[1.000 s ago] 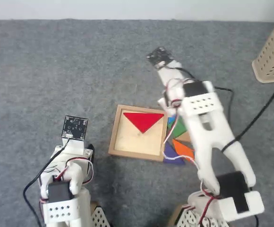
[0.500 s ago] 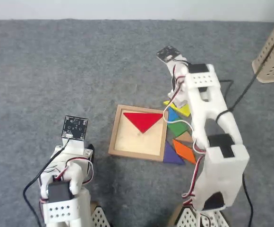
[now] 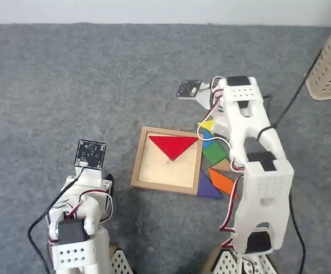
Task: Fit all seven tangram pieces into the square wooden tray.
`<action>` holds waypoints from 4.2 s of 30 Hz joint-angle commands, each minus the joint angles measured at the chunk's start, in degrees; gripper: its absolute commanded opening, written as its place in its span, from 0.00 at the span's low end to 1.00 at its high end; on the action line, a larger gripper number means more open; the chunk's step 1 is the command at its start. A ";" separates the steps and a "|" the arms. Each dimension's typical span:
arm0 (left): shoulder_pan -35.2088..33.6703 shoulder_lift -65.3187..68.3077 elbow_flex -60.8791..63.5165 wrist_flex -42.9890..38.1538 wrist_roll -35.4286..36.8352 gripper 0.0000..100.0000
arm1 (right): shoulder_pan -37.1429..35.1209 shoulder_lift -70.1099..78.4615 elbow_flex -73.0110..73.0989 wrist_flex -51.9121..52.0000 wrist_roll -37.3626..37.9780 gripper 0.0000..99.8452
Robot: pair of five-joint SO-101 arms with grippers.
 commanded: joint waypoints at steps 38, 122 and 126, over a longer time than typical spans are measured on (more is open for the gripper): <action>0.09 -1.05 -0.66 0.35 -0.09 0.17 | 6.73 -18.68 5.19 8.40 -28.04 0.23; 0.09 -1.05 -0.66 0.35 -0.09 0.17 | -31.60 -13.76 0.97 1.98 -72.26 0.09; 0.09 -1.05 -0.66 0.35 -0.09 0.17 | -30.55 -13.67 0.97 2.51 -71.82 0.20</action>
